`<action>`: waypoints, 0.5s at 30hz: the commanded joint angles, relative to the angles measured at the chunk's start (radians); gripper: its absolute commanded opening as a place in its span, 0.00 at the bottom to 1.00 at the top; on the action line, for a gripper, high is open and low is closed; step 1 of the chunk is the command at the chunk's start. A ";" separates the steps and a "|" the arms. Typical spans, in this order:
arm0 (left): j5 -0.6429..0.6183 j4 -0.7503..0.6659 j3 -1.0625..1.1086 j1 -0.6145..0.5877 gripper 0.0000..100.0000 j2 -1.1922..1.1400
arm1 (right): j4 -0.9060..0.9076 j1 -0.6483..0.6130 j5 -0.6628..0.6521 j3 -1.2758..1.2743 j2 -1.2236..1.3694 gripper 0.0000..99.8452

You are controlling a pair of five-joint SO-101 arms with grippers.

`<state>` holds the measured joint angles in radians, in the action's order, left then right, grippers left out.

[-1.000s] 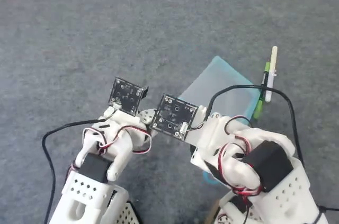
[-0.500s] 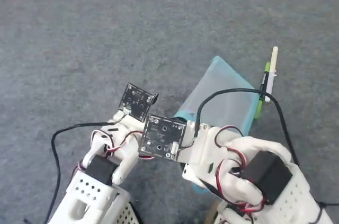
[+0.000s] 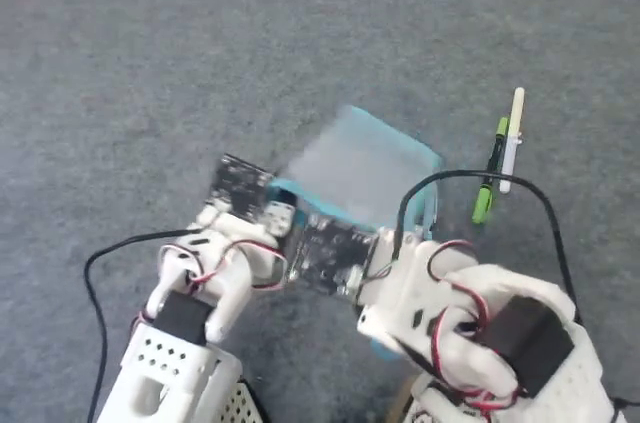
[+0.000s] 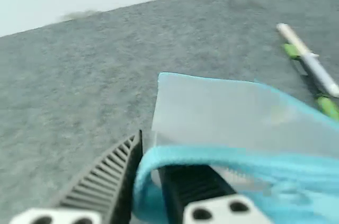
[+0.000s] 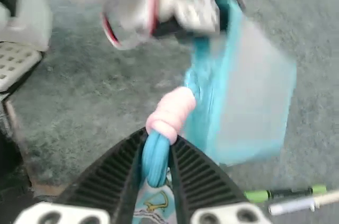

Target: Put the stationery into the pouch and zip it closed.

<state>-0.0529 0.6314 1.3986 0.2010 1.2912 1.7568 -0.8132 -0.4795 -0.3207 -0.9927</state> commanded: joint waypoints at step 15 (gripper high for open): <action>-0.072 -0.020 -0.054 -0.252 0.01 0.011 | -0.160 0.139 0.057 -0.132 0.084 0.01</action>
<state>-0.1036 0.6314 1.3986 -0.0384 1.2942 1.6310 -0.6874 -0.4365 -0.4572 -0.9498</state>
